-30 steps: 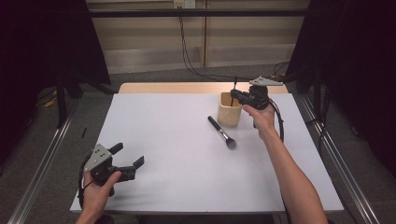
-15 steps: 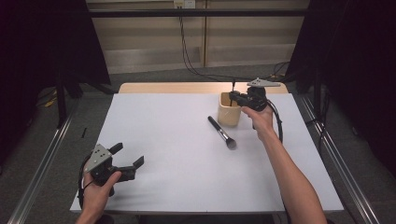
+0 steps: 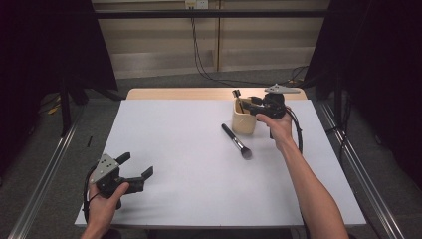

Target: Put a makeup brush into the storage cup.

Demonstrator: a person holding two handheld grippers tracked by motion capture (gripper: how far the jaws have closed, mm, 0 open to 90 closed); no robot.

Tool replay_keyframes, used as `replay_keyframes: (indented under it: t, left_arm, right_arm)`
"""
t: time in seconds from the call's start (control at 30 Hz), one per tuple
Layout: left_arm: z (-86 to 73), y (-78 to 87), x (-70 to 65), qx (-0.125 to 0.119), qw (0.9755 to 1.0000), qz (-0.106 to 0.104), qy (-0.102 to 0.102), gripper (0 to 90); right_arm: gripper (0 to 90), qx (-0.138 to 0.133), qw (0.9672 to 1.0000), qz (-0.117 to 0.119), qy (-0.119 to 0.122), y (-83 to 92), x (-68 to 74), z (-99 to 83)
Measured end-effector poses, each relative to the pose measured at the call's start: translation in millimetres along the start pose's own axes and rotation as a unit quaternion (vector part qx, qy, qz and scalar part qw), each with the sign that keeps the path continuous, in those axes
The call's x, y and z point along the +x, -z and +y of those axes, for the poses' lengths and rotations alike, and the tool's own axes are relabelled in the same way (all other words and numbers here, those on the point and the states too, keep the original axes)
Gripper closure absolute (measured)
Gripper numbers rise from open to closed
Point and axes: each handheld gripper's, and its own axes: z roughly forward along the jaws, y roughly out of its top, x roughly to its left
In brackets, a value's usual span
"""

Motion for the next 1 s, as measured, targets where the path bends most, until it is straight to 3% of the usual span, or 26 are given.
replay_keyframes:
  t: [0.23,0.27,0.43,0.57,0.77,1.0]
  left_arm:
    - [0.2,0.3,-0.1,-0.001,1.0000,0.001,0.001,3.2]
    - [0.2,0.4,0.0,-0.001,1.0000,0.001,0.001,3.2]
    - [0.4,1.1,0.2,-0.001,1.0000,0.001,0.000,3.2]
    - [0.6,1.1,0.2,-0.002,1.0000,0.002,0.000,3.1]
    - [1.0,1.9,0.5,-0.005,1.0000,0.000,0.000,3.1]
    - [1.4,5.7,2.4,-0.010,0.9999,0.005,0.000,3.1]
  right_arm:
    - [25.1,-0.012,0.9999,0.010,0.000,3.1,5.0,2.2]
    - [18.8,-0.010,0.9999,0.005,0.004,3.1,6.0,2.1]
    - [5.7,-0.008,1.0000,-0.001,0.004,4.5,8.6,-2.9]
    - [0.4,-0.004,0.9999,0.006,0.008,11.3,8.0,-9.3]
    - [2.0,-0.012,0.9999,0.005,-0.003,25.6,3.8,-14.5]
    - [2.5,-0.016,0.9999,-0.005,0.001,42.0,4.3,-21.1]
